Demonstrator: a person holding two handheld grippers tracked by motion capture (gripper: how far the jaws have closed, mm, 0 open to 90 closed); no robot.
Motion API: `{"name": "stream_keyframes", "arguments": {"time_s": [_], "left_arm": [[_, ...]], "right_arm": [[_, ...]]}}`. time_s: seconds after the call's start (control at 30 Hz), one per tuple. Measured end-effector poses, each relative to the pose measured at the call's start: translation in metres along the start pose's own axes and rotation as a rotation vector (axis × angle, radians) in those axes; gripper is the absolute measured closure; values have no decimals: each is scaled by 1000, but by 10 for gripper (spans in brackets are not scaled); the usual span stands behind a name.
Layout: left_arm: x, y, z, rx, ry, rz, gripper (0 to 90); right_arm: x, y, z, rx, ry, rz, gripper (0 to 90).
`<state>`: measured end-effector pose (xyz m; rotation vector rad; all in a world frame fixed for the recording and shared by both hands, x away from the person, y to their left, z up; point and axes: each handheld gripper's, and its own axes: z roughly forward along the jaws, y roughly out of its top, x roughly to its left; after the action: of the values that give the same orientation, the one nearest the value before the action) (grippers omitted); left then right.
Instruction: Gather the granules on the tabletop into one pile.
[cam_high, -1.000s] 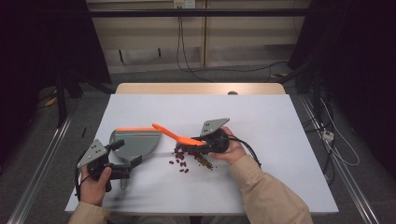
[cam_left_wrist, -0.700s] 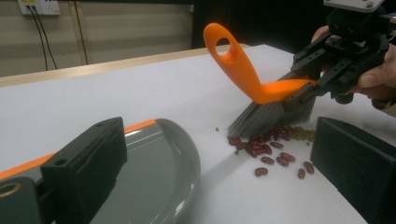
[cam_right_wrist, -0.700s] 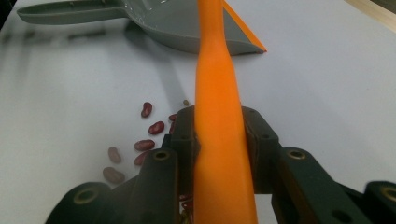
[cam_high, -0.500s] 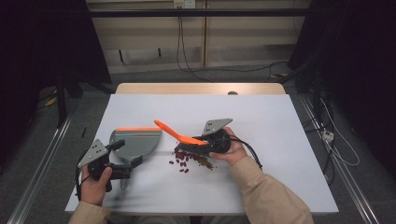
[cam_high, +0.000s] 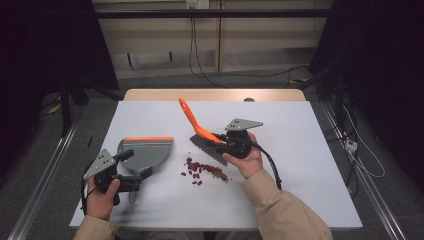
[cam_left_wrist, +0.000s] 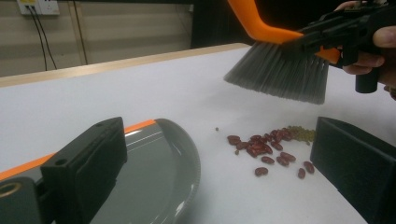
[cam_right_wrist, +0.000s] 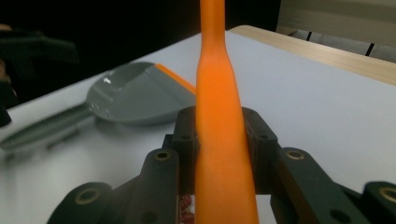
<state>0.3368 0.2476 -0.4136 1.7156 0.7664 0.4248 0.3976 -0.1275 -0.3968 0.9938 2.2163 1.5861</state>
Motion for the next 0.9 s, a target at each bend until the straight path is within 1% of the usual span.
{"name": "stream_keyframes", "arguments": {"time_s": [0.07,0.1,0.17,0.2,0.23,0.27,0.33,0.37,0.43,0.47,0.53,0.57,0.6,0.77,0.83,0.87,0.9], "left_arm": [[0,0,0,0,-2,0,36],[0,0,0,1,-2,0,36],[-1,0,0,0,-2,0,36],[-1,0,0,-1,-2,0,36],[-1,0,0,-1,-1,-1,36],[-1,0,-1,-1,-1,0,36],[0,0,-1,-3,-2,-2,36],[0,0,-1,-5,-1,-3,36],[0,0,-1,-6,-1,-3,36],[0,0,-2,-6,-1,0,36],[-1,0,-2,-5,0,0,36],[-1,0,-2,-5,1,-2,36],[-1,0,-2,-6,2,-2,36],[0,1,-3,-6,5,4,36],[-1,1,-3,-8,4,3,36],[-1,1,-3,-7,4,7,36],[-1,1,-3,-8,4,3,36]], "right_arm": [[7,0,1,-10,-17,26,711],[10,0,2,-17,-9,22,711],[18,-1,6,-19,-7,33,711],[22,-2,9,-20,7,30,711],[27,-3,11,-19,13,29,711],[31,-4,14,-13,7,27,711],[40,-6,20,-7,25,20,711],[44,-7,23,2,25,25,711],[52,-9,28,5,48,30,711],[56,-10,31,8,52,35,712],[65,-12,35,7,69,24,711],[69,-14,37,14,70,24,711],[72,-15,39,29,75,36,711],[79,-25,47,40,116,63,711],[81,-27,49,49,121,73,711],[82,-28,51,55,120,69,711],[84,-29,53,63,105,58,711]]}}
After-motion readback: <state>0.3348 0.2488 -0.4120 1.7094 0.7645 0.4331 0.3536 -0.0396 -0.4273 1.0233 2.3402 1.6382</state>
